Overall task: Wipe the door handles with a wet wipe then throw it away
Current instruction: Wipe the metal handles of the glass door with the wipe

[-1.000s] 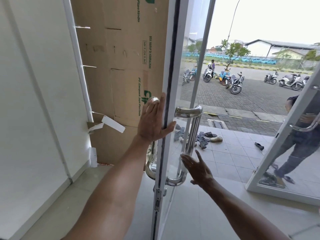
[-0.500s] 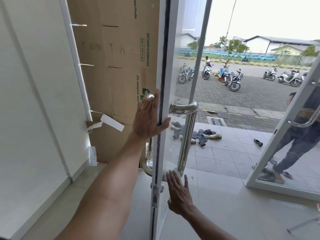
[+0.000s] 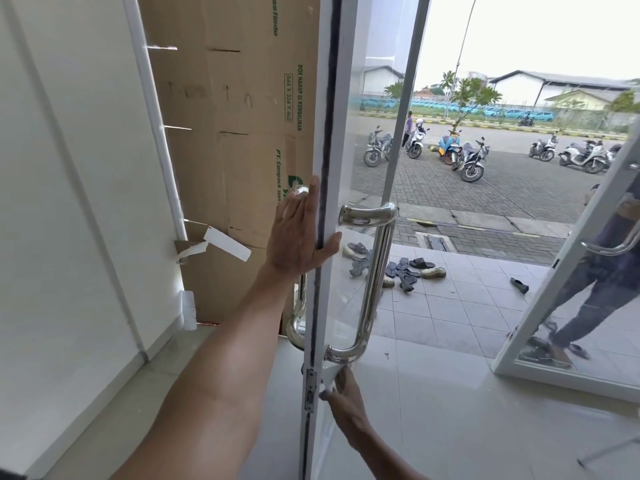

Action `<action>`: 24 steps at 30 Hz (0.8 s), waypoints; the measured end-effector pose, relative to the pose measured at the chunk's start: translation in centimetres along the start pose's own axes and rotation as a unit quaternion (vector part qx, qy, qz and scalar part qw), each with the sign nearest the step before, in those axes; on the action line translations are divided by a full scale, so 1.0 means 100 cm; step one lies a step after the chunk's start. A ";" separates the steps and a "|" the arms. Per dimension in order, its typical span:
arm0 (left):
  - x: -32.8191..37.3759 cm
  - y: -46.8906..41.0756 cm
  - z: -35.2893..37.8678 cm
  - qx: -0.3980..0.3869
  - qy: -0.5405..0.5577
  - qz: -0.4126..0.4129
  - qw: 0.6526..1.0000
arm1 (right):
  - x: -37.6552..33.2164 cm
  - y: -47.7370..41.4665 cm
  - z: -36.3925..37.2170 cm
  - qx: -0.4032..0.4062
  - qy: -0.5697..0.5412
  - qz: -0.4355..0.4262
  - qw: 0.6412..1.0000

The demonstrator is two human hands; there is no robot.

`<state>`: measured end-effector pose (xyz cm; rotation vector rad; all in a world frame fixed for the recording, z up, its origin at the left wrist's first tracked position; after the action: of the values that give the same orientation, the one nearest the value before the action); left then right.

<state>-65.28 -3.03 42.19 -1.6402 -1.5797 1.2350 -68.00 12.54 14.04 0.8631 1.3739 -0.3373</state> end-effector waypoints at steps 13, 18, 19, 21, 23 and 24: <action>-0.002 -0.001 0.002 0.000 0.002 0.015 1.000 | -0.023 -0.019 -0.025 -0.043 -0.530 0.226 0.816; -0.002 -0.001 0.002 -0.001 0.002 0.011 1.000 | -0.023 -0.016 -0.005 -0.055 -0.527 0.260 0.807; -0.002 0.000 0.002 -0.002 0.004 0.012 1.000 | -0.023 -0.017 -0.007 -0.040 -0.535 0.263 0.801; -0.002 0.000 0.000 -0.003 0.004 0.015 1.000 | -0.023 -0.021 -0.016 -0.003 -0.542 0.255 0.801; -0.003 -0.001 -0.002 -0.005 0.007 0.015 1.000 | -0.025 -0.026 -0.027 0.029 -0.549 0.235 0.801; -0.002 -0.001 -0.002 -0.006 0.010 0.014 1.000 | -0.026 -0.027 -0.031 0.036 -0.550 0.229 0.802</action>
<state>-65.09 -3.17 42.41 -1.6819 -1.5595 1.2213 -72.51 12.24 15.72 0.8060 0.0515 -0.4116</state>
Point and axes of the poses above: each hand's wrist, its own y-axis away from the middle knuckle, its own z-axis out of the palm, x = y × z, the point moved 4 cm from there along -y, towards the middle knuckle, and after that the axes turned 15 degrees about z, right-handed, at the moved point
